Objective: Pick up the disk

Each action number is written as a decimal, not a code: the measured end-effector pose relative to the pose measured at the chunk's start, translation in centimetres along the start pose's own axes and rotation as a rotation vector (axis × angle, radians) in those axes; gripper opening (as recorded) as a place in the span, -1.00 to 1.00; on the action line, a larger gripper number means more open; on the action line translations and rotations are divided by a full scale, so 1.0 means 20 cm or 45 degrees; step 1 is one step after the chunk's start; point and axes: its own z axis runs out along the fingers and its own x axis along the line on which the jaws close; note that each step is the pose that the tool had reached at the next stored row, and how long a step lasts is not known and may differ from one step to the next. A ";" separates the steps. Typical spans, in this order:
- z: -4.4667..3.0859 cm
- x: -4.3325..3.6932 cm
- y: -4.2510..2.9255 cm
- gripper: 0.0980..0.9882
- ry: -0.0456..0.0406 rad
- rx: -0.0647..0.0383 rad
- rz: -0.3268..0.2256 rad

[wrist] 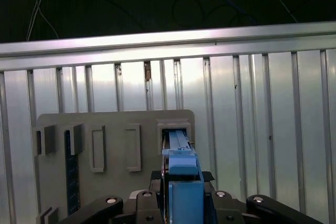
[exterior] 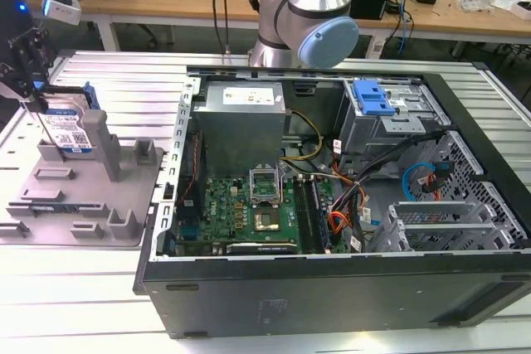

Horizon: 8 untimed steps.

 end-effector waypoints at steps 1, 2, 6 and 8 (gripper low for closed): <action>-0.014 0.000 0.000 -0.39 0.000 0.000 0.000; -0.027 0.001 0.000 -0.39 0.000 0.000 0.000; -0.063 0.002 0.000 -0.39 0.000 0.000 0.000; -0.097 0.003 0.000 -0.39 0.000 0.000 -0.001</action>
